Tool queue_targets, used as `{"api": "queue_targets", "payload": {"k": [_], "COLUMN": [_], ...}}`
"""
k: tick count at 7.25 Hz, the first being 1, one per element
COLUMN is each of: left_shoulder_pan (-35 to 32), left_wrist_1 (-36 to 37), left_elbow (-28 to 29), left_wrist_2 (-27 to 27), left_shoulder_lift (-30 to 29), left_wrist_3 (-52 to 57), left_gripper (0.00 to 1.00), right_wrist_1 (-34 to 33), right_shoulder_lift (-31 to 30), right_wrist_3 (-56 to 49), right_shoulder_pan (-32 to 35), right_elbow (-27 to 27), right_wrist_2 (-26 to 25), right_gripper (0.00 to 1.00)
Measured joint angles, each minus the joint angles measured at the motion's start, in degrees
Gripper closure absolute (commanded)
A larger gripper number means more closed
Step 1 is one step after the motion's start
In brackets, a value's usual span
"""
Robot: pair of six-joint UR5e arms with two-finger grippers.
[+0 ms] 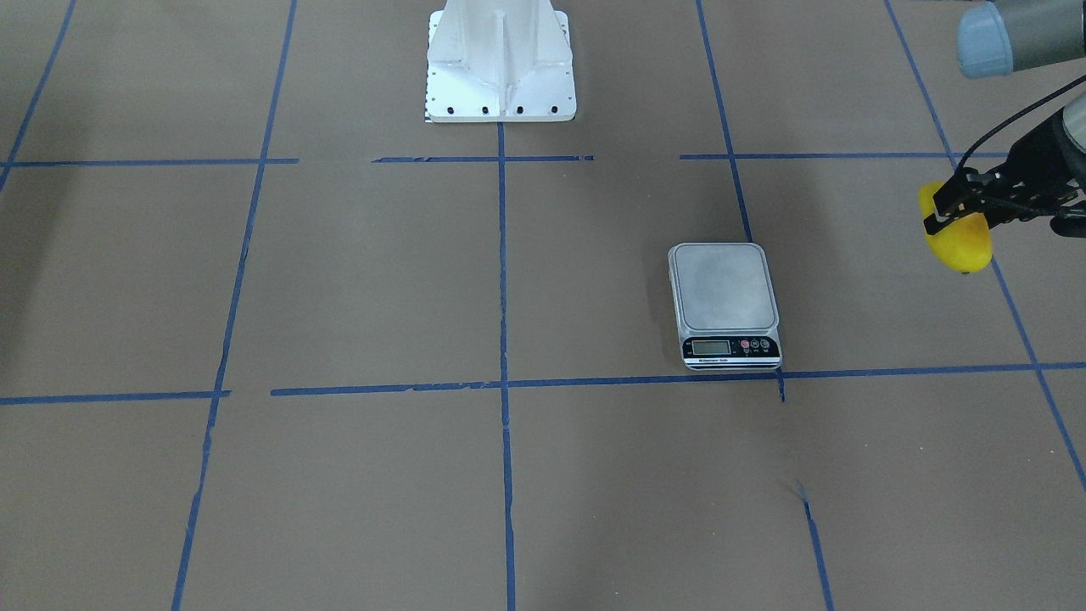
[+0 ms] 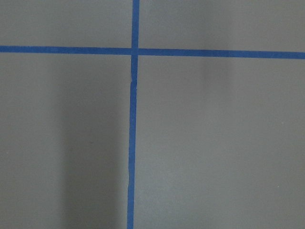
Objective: Weigh mango
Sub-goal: 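Carry the mango over the scale tray and lower it with the left gripper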
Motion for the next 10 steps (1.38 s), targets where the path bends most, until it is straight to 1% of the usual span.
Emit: {"api": "queue_targets", "payload": {"k": [1,2,3,4,6,8,10], "left_shoulder_pan": [1.23,4.34,8.21,11.11,15.71,19.43,21.78], "left_wrist_1": [2.43,2.62,0.08,-4.65,-13.57,-17.82,-21.49], "left_elbow": [0.28,0.73,1.94,4.00,7.48,9.97,12.96], "left_wrist_2": [0.85,1.23,1.38,1.56,4.07,5.94,7.27], "left_shoulder_lift": [-4.94,-8.09,-9.66,-10.15,-10.13,-10.51,-11.16], "left_wrist_3": [-4.72,-9.95,-14.96,-19.37,-26.60,-29.98,-31.90], "left_gripper": [1.00,1.00,1.00,1.00,1.00,1.00,1.00], "right_wrist_1": [-0.03,-0.05,-0.06,-0.06,-0.04,-0.04,-0.06], "right_shoulder_lift": [0.00,0.00,0.00,0.00,0.00,0.00,0.00], "right_wrist_3": [0.00,0.00,0.00,0.02,0.02,0.00,0.00], "right_shoulder_pan": [0.00,0.00,0.00,0.00,0.00,0.00,0.00], "right_elbow": [0.00,0.00,0.00,0.00,0.00,0.00,0.00], "right_wrist_2": [0.00,0.00,0.00,0.00,0.00,0.00,0.00], "right_gripper": [0.00,0.00,0.00,0.00,0.00,0.00,0.00]}}
